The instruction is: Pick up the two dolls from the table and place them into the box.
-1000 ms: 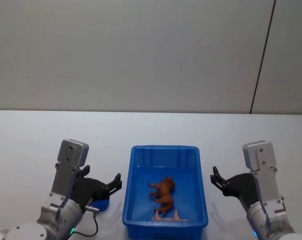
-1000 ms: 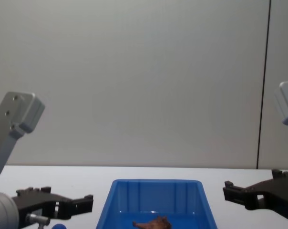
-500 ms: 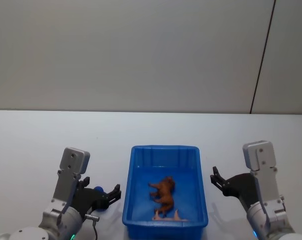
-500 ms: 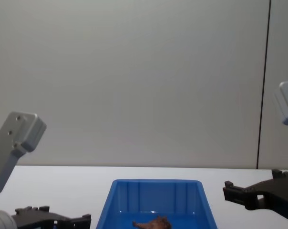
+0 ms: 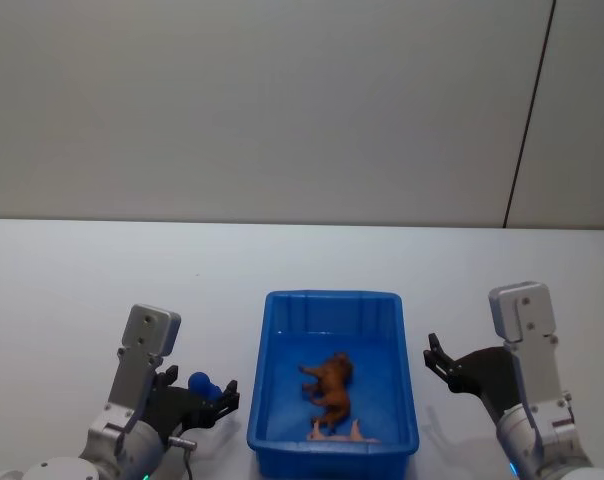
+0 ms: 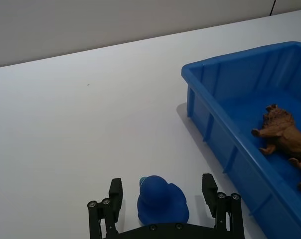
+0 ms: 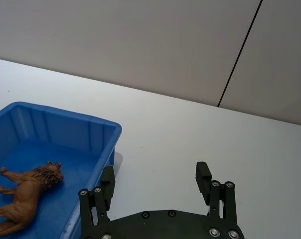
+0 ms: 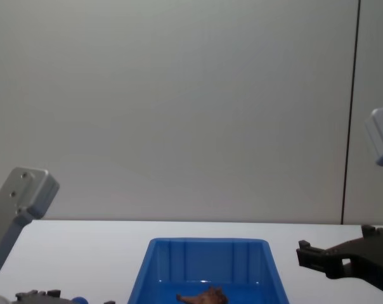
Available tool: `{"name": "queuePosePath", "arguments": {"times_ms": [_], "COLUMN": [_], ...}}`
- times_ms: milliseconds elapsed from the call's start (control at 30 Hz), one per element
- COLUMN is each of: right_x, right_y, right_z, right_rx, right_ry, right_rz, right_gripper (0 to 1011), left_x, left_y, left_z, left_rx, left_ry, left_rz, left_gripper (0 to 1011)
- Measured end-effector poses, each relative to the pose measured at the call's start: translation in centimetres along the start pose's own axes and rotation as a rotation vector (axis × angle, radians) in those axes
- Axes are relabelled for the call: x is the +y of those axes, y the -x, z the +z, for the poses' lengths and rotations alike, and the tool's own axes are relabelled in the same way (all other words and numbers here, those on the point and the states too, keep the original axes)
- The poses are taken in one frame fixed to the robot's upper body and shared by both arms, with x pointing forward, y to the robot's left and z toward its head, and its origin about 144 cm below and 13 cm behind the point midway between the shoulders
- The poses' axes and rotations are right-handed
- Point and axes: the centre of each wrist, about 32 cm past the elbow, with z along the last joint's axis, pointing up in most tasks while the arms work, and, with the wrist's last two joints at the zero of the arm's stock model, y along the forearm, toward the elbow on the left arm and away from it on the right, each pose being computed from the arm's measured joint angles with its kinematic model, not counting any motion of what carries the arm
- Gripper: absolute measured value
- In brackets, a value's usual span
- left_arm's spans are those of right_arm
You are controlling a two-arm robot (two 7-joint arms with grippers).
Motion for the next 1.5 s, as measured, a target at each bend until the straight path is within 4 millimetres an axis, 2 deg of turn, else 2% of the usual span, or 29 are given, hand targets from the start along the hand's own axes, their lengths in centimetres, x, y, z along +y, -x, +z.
{"name": "queuePosePath", "arguments": {"times_ms": [133,400,433,533,600,633,1300,1367,1500], "right_x": [0.0,0.0,0.0,0.0,0.0,0.0,0.0,0.0,0.0], "right_y": [0.0,0.0,0.0,0.0,0.0,0.0,0.0,0.0,0.0], "right_z": [0.0,0.0,0.0,0.0,0.0,0.0,0.0,0.0,0.0], "right_rx": [0.000,0.000,0.000,0.000,0.000,0.000,0.000,0.000,0.000], "right_ry": [0.000,0.000,0.000,0.000,0.000,0.000,0.000,0.000,0.000], "right_rz": [0.000,0.000,0.000,0.000,0.000,0.000,0.000,0.000,0.000], "right_gripper": [1000,1001,1001,1000,1001,1001,1001,1000,1001], "left_x": [-0.1,-0.3,-0.4,-0.5,-0.5,-0.5,-0.4,-0.3,0.0], "left_y": [-0.1,-0.4,-0.4,-0.6,-0.6,-0.7,-0.7,-0.7,-0.6], "left_z": [-0.2,-0.6,-0.7,-0.9,-0.9,-1.0,-0.9,-0.8,-0.2], "left_rx": [0.000,0.003,0.004,0.006,0.007,0.008,0.008,0.006,-0.001], "left_ry": [-0.005,-0.015,-0.017,-0.018,-0.017,-0.018,0.017,0.027,0.057], "left_rz": [0.001,0.001,0.000,-0.001,-0.001,-0.001,-0.008,-0.008,-0.007], "left_gripper": [968,756,703,646,540,522,374,316,272]}}
